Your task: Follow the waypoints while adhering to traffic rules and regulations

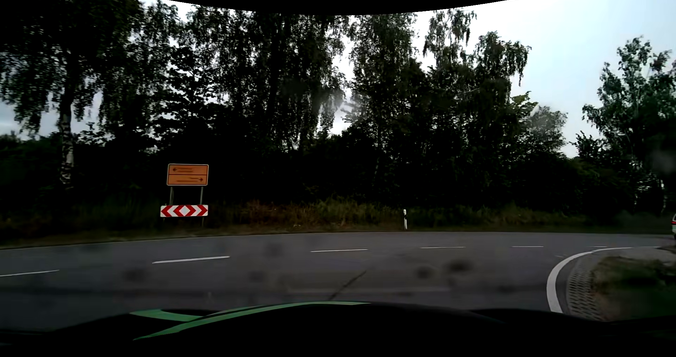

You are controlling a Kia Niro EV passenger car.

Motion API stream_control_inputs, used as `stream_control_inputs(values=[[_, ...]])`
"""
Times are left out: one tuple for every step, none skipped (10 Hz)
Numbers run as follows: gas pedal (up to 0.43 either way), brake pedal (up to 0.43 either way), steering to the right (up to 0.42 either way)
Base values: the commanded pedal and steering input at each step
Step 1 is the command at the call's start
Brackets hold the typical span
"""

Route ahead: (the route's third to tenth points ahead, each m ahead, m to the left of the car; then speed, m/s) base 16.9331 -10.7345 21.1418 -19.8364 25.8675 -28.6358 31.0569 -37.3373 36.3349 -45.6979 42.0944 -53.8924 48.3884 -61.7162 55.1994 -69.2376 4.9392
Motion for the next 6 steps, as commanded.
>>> stream_control_inputs(values=[[0.000,0.207,0.256],[0.000,0.226,0.268],[0.000,0.274,0.280],[0.000,0.287,0.286],[0.000,0.293,0.288],[0.000,0.299,0.288]])
